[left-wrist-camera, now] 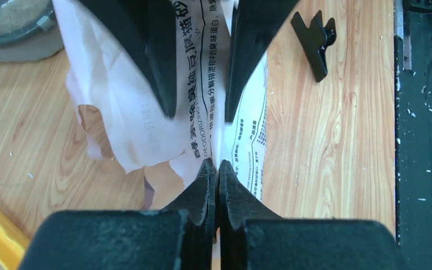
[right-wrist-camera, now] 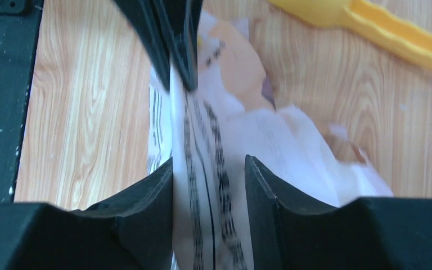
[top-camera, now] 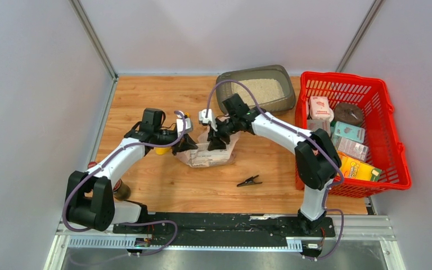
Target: Fill the litter box with clean litter
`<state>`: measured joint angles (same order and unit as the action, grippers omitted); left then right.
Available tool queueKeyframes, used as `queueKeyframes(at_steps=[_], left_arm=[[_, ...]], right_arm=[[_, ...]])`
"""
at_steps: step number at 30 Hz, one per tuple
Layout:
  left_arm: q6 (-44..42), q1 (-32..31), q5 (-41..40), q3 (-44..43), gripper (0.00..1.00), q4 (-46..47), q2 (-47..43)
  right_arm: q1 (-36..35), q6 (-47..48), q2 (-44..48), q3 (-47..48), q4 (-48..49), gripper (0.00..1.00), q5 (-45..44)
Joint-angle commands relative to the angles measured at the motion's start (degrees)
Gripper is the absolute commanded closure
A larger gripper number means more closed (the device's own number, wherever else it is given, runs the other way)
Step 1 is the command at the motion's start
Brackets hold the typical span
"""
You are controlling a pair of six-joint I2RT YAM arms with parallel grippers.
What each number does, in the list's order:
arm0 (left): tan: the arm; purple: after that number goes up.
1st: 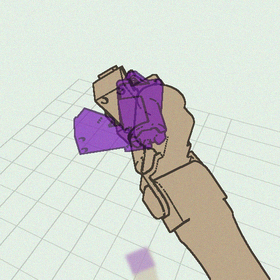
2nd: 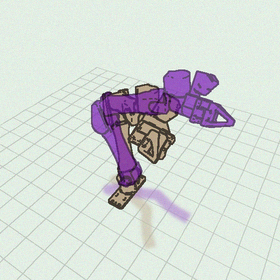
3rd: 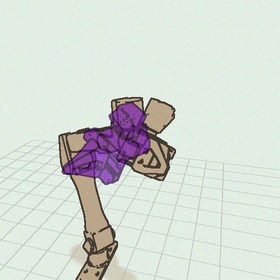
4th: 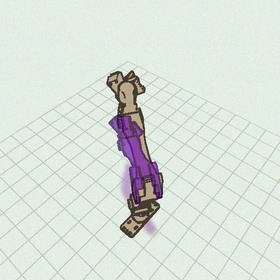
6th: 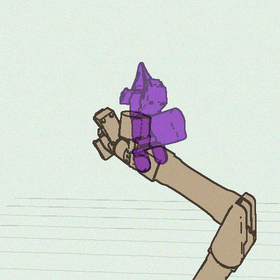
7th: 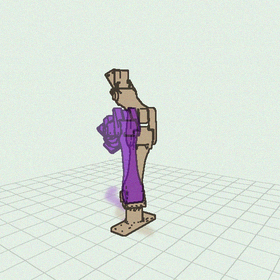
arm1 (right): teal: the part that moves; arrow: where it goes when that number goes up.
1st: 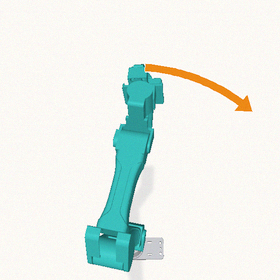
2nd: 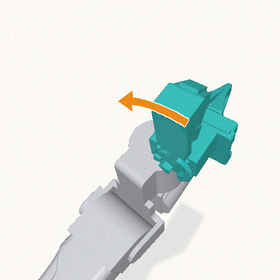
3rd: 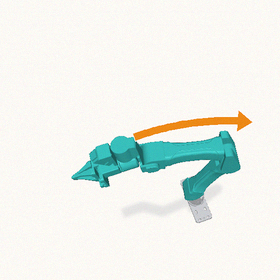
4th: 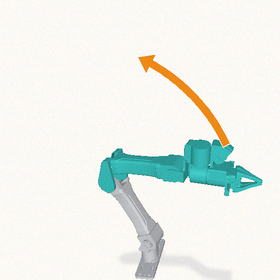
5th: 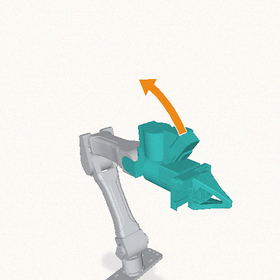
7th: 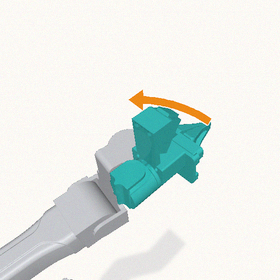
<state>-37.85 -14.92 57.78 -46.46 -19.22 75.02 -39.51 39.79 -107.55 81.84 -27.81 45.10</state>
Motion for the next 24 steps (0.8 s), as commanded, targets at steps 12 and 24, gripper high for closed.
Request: queueKeyframes(at_steps=[12,24], left_arm=[[17.63,-0.55,-1.26,-0.3,1.0,14.22,1.0],[23.77,-3.89,-2.14,-2.41,1.0,24.83,6.35]], right_arm=[[3.29,0.99,2.26,-4.51,-1.01,0.65,-1.5],[12.88,11.97,4.45,0.86,-16.83,0.87,-3.97]])
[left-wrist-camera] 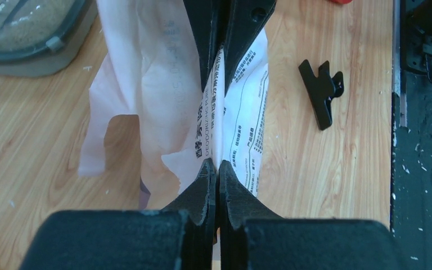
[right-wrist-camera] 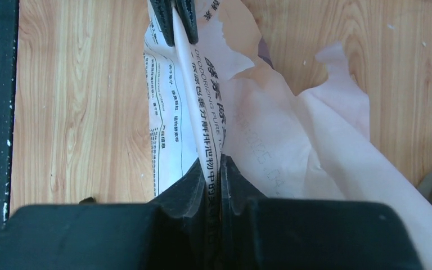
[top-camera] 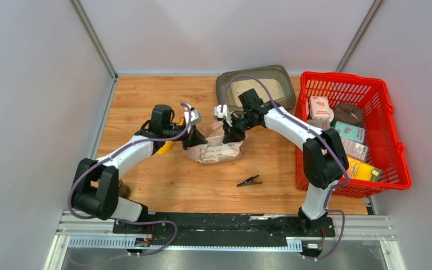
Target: Fill the litter box with clean litter
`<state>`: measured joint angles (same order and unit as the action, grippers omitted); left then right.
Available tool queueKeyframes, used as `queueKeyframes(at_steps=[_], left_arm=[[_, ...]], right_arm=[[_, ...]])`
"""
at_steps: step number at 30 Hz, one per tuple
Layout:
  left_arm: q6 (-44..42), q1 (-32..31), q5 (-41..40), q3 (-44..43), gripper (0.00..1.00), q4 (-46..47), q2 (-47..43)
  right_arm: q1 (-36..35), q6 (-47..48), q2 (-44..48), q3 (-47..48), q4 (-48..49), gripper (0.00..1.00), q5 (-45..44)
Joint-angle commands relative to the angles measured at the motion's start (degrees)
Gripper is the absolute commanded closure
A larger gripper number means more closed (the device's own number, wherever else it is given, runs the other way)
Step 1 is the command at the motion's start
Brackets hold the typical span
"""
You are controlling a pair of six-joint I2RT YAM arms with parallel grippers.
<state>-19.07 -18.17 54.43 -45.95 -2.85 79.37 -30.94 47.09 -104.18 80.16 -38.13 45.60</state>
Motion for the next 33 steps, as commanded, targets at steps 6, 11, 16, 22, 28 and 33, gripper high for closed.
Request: queueKeyframes(at_steps=[6,11,16,22,28,33], left_arm=[[8.17,-2.13,-0.12,-4.32,1.0,11.91,4.56],[9.31,-2.13,-0.12,-4.41,1.0,11.55,5.0],[9.67,-2.13,-0.47,-4.93,1.0,10.94,5.18],[8.53,-2.13,-0.73,-5.64,1.0,9.1,5.18],[7.38,-2.04,-0.82,-6.16,1.0,7.07,5.35],[7.38,-2.04,-1.61,-7.04,0.89,5.76,5.09]], right_arm=[[1.85,-0.06,1.26,2.11,-1.61,0.41,0.71],[-1.4,-4.62,-0.75,1.22,7.09,0.36,1.42],[-2.9,-5.87,-2.52,1.31,9.83,0.41,1.68],[-2.46,-2.36,-3.13,1.32,6.32,0.63,0.45],[-0.79,0.36,-2.52,0.88,3.33,0.66,0.36],[-0.7,1.25,-4.1,1.92,2.27,0.86,0.54]])
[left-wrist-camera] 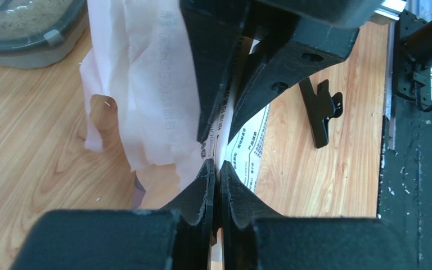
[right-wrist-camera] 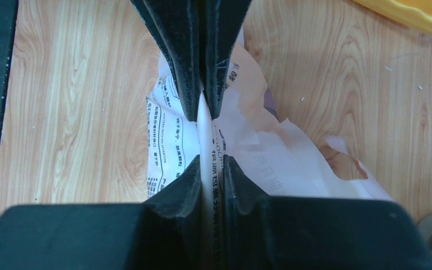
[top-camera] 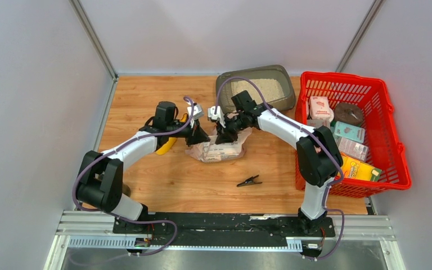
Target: Fill the litter box with clean litter
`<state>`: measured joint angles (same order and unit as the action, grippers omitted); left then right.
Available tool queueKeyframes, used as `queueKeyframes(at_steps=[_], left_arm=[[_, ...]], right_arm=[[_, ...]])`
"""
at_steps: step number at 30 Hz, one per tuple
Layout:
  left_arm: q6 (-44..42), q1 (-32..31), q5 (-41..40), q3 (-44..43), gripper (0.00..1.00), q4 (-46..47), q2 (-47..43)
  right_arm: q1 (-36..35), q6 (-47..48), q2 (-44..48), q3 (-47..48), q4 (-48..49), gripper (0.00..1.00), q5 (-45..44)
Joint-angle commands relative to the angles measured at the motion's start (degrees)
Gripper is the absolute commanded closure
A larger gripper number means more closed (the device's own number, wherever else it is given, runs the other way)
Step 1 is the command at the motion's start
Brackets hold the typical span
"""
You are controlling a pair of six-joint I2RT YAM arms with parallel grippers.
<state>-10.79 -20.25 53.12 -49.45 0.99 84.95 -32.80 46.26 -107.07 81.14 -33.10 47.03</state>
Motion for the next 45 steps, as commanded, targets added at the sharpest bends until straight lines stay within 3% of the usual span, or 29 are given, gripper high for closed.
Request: queueKeyframes(at_steps=[1,6,9,16,24,28,32,37,45], left_arm=[[-0.99,0.04,-0.82,-3.89,0.82,1.47,-1.01],[2.94,0.04,-12.76,-1.45,0.52,-2.22,-13.9],[3.84,-0.49,-15.77,0.76,0.41,-5.81,-23.05],[-8.1,-12.34,-13.57,3.65,0.35,-19.36,-27.73],[-2.94,-32.27,-23.22,5.95,0.31,-1.36,-14.39],[2.17,-37.48,-30.17,1.3,0.3,4.54,-4.46],[5.07,-39.6,-36.05,-0.82,0.29,9.37,3.1],[5.95,-41.01,-37.83,-3.45,0.28,12.36,8.12],[3.58,-41.36,-30.71,-6.36,0.29,10.96,13.49]], right_arm=[[1.16,1.73,-1.74,1.47,-3.28,0.89,-0.71],[1.07,-0.56,-2.09,2.18,-1.88,0.91,-0.44],[1.15,-1.26,-1.74,1.83,-0.92,0.9,-0.44],[1.07,-4.77,-2.53,0.95,1.72,0.91,0.43],[1.16,-5.12,-2.01,-1.51,3.3,0.92,1.67],[1.07,-7.23,-1.74,-2.04,4.8,0.92,1.84],[1.07,-7.5,-1.3,-2.48,5.59,0.92,1.75],[1.07,-7.68,-1.83,-1.87,6.12,0.92,1.84],[1.15,-7.68,-3.32,0.94,5.68,0.93,2.11]])
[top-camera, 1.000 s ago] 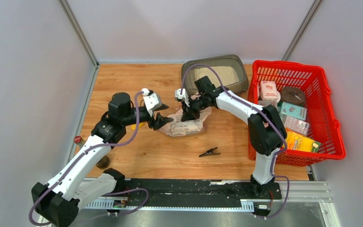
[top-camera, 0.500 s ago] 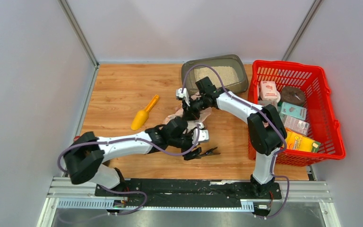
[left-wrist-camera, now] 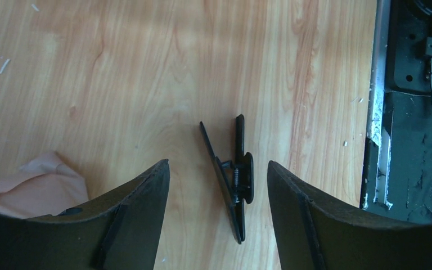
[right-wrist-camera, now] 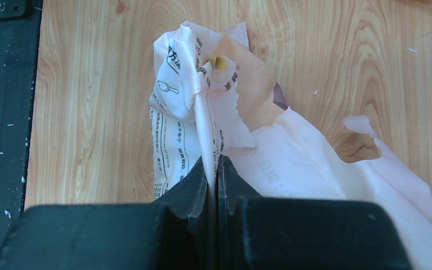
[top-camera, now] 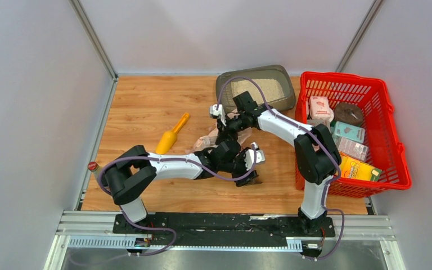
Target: Fill the litter box with clean litter
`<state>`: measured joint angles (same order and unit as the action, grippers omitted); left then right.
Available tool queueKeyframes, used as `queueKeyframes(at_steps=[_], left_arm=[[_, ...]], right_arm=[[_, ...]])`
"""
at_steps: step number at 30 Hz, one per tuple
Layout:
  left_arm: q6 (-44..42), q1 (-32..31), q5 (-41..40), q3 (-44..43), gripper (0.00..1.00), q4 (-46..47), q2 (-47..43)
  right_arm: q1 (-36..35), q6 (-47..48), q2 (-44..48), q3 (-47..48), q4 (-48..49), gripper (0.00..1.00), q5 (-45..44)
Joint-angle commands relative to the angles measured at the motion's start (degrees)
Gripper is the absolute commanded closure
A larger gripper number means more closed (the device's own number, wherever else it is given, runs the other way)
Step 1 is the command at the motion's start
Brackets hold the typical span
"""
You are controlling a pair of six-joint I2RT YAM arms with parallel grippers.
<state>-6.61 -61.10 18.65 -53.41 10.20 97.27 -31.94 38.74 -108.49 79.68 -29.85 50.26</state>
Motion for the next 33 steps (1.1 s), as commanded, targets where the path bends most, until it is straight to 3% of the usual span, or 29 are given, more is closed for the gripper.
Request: queueKeyframes(at_steps=[1,19,22,26,33], left_arm=[[-0.6,-0.51,4.19,-2.4,0.29,1.58,1.16],[1.07,-0.86,1.57,-5.3,0.46,-0.88,6.7],[0.9,-0.95,1.47,-5.66,0.52,-1.41,7.14],[0.55,-0.86,3.75,-5.48,0.73,-2.2,6.61],[0.63,-0.25,7.71,-3.99,0.85,-4.22,3.37]], right_arm=[[0.3,-0.24,-2.08,2.58,2.42,0.93,-1.13],[0.3,-0.51,-2.61,2.15,2.86,0.93,-0.6],[0.3,-0.68,-2.34,1.88,2.95,0.93,-0.51],[0.3,-0.77,-2.17,1.88,2.95,0.93,-0.78],[0.3,-1.3,-2.17,2.23,3.13,0.93,-1.13]])
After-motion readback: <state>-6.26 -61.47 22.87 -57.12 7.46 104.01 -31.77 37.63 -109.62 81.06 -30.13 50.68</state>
